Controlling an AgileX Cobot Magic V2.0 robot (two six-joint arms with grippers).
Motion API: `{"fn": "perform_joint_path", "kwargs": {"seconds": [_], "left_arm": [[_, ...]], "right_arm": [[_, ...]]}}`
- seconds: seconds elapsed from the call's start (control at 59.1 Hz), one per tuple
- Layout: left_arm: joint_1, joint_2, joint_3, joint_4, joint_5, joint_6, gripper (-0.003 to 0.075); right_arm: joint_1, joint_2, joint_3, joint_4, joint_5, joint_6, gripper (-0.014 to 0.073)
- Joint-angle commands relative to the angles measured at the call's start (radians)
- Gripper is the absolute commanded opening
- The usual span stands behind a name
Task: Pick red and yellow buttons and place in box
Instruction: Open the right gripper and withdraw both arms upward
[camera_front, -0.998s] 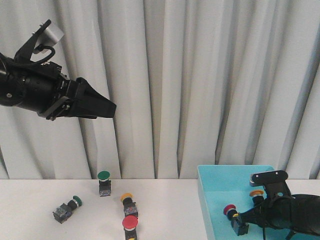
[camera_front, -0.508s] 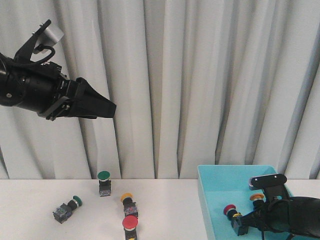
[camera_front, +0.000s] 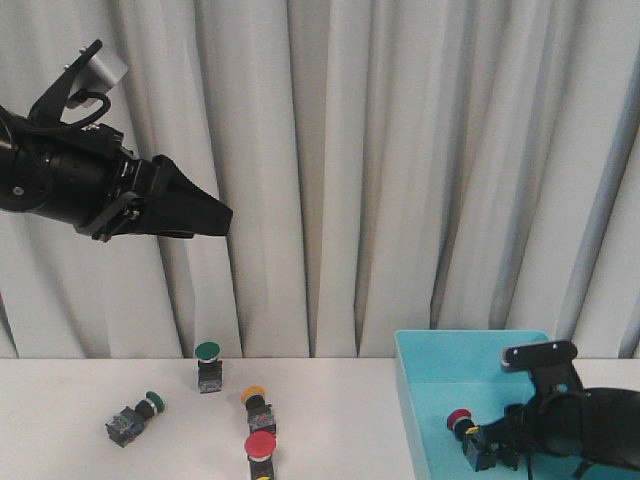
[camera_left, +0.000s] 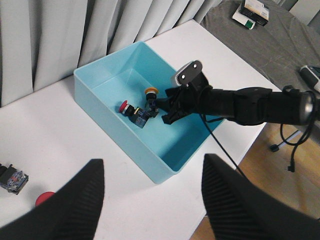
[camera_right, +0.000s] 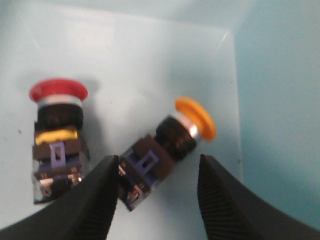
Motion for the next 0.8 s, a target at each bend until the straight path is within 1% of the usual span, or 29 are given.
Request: {"fn": "perform_joint_path", "kwargs": {"seconds": [0.0, 0.085, 0.152, 0.237, 0.254, 0.271, 0.288, 0.355, 0.406, 0.44, 0.491, 0.541, 0.592, 0.694, 0.711, 0.778], "left_arm": [[-0.002, -0.046, -0.027, -0.055, -0.032, -0.012, 0.0409], [-0.002, -0.046, -0.027, -0.055, -0.032, -0.012, 0.0405], [-0.002, -0.046, -0.027, -0.054, -0.032, -0.012, 0.0388], [-0.002, -0.046, -0.027, -0.046, -0.033, -0.012, 0.0350], [-0.002, -0.046, -0.027, -0.043, -0.033, -0.012, 0.0346], [-0.002, -0.046, -0.027, -0.035, -0.034, -0.012, 0.0327], [-0.002, -0.046, -0.027, -0.030, -0.034, -0.012, 0.0317], [-0.002, -0.046, -0.027, -0.004, -0.031, -0.012, 0.0263], [-0.002, -0.046, -0.027, 0.023, -0.029, -0.012, 0.0206], [-0.002, -0.046, -0.027, 0.038, -0.028, -0.012, 0.0169], [-0.002, -0.046, -0.027, 0.055, -0.024, -0.012, 0.0115], [-0.002, -0.046, -0.027, 0.079, -0.018, -0.011, 0.0055], [-0.002, -0.046, -0.027, 0.097, -0.018, -0.011, -0.0003], [-0.002, -0.046, -0.027, 0.101, -0.027, -0.008, -0.0007], [-0.002, -0.046, -0.027, 0.102, -0.029, -0.008, -0.0008], [-0.002, -0.046, -0.027, 0.102, -0.035, 0.006, -0.0007]], "right_arm": [[-0.007, -0.124, -0.030, 0.027, 0.007, -0.002, 0.0360], [-0.007, -0.188, -0.030, 0.027, 0.016, -0.008, 0.0330], [-0.007, -0.258, -0.030, 0.027, 0.037, -0.011, 0.0288], [-0.007, -0.353, -0.030, 0.027, 0.093, -0.011, 0.0195], [-0.007, -0.370, -0.030, 0.027, 0.104, -0.011, 0.0188], [-0.007, -0.395, -0.030, 0.027, 0.119, -0.011, 0.0155], [-0.007, -0.404, -0.030, 0.027, 0.126, -0.011, 0.0146], [-0.007, -0.497, -0.030, 0.027, 0.191, -0.011, 0.0064], [-0.007, -0.556, -0.029, 0.026, 0.231, -0.010, 0.0001], [-0.007, -0.597, -0.027, 0.026, 0.277, -0.006, -0.0015], [-0.007, -0.651, -0.027, 0.016, 0.337, 0.010, -0.0010], [-0.007, -0.706, -0.027, -0.032, 0.420, 0.051, -0.0008], [-0.007, -0.757, -0.027, -0.117, 0.519, 0.126, -0.0008], [-0.007, -0.842, -0.027, -0.347, 0.740, 0.335, -0.0007], [-0.007, -0.851, -0.027, -0.379, 0.753, 0.349, -0.0007], [-0.007, -0.897, -0.027, -0.538, 0.871, 0.508, -0.0006]]}}
